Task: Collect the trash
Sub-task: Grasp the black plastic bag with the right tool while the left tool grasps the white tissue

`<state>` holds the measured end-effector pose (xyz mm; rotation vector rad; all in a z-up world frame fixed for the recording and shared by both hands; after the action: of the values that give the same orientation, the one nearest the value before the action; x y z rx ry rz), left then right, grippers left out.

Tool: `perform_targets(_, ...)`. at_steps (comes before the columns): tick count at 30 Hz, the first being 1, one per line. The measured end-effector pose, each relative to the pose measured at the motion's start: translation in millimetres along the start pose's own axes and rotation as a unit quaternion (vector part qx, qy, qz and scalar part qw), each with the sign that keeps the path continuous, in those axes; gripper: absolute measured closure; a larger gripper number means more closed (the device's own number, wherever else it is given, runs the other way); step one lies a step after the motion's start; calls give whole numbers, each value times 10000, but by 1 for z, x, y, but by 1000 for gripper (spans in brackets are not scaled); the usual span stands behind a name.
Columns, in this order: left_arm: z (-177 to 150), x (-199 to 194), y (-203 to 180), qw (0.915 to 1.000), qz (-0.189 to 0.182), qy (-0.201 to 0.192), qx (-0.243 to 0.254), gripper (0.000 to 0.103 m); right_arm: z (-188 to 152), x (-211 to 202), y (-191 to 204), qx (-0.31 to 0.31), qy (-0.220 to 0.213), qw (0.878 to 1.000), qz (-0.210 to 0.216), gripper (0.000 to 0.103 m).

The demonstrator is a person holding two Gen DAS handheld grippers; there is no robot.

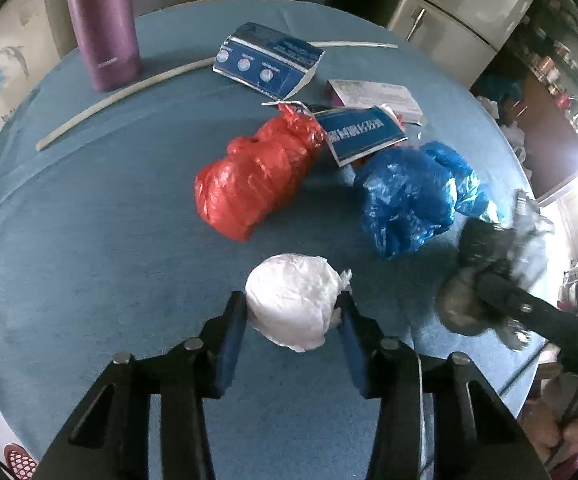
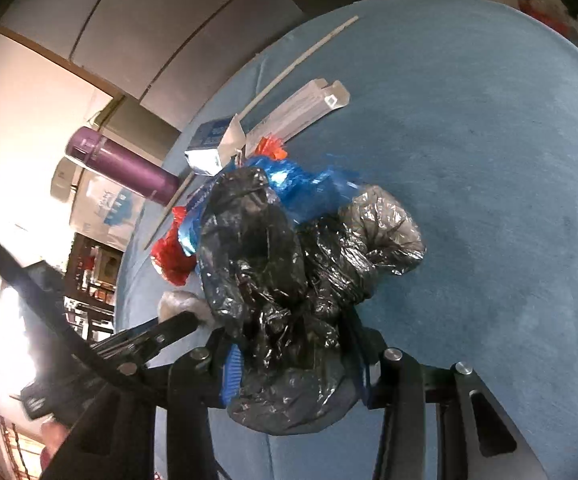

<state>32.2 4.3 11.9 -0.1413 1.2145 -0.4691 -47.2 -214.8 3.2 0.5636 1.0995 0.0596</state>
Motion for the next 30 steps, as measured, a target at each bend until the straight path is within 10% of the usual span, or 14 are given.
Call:
perform_targets(3,-4,-1,5,9999,-91,-12,-106,78,-6,-14,-7,5,-41,9999,140,56)
perform_targets(17,-54,-69,8,9984,74,-510,-227,78,-30,-48,9,-364,-307,9982,355,56)
perform_targets(30,-120,-161,29,9847,1031,-1360,-348,78,-72,-62,85,-1303,-308,9878,799,56)
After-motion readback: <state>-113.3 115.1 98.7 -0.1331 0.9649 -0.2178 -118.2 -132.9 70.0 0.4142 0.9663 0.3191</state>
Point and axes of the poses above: each gripper's, at about its wrist camera, not at the fingertips, and x roughly the way its jaws point, y to its left, z to its top, the point moved 1 cm from there along x, roughly the way its jaws point, and after that the axes turned 10 degrees about -z, right-handed, at the moved point
